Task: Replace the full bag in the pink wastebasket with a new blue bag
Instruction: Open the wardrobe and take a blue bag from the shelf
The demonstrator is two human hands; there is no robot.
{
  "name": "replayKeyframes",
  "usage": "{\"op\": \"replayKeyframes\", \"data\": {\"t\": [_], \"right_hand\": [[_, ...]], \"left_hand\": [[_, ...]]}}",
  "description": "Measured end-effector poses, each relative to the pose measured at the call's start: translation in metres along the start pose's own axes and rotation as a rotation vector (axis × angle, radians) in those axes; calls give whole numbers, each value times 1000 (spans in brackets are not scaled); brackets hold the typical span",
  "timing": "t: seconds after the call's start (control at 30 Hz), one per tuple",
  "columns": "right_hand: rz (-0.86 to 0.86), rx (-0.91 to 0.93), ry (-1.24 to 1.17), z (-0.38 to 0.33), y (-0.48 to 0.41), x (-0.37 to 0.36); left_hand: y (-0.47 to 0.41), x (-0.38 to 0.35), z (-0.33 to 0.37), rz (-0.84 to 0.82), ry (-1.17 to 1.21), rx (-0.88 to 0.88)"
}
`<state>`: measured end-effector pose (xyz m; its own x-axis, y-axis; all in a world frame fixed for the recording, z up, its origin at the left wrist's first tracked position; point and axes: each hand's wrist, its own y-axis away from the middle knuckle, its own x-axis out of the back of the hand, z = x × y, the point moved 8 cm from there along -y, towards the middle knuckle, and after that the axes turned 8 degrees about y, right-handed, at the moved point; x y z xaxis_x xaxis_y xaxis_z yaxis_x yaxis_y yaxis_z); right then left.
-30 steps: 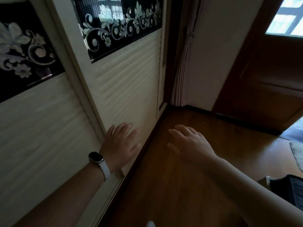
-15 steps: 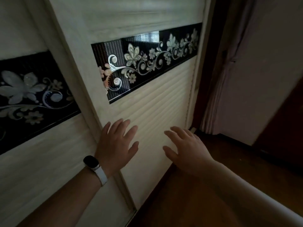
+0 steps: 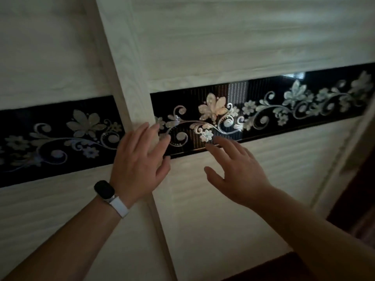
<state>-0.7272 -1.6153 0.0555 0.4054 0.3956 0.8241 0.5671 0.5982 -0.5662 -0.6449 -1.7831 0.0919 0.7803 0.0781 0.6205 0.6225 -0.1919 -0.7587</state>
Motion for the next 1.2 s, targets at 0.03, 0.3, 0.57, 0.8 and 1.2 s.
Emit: {"op": "replayKeyframes", "data": {"t": [0.03,0.3,0.57,0.8,1.2], "right_hand": [[48,40,-7,1,-8,4],[352,223,-38,-3,-67,15],[593,262,27,-11,-99,-12],[745,282,134,-2,-107,-35],[830,243,255,34,-106,-41]], "left_hand": [[-3,6,-4,47,-20,20],[-17,7,-42,197,-185,141],[-18,-26,-51,342,-121,82],[-20,-41,-51,420,-68,24],[-42,-59,-28,495,119,-33]]}}
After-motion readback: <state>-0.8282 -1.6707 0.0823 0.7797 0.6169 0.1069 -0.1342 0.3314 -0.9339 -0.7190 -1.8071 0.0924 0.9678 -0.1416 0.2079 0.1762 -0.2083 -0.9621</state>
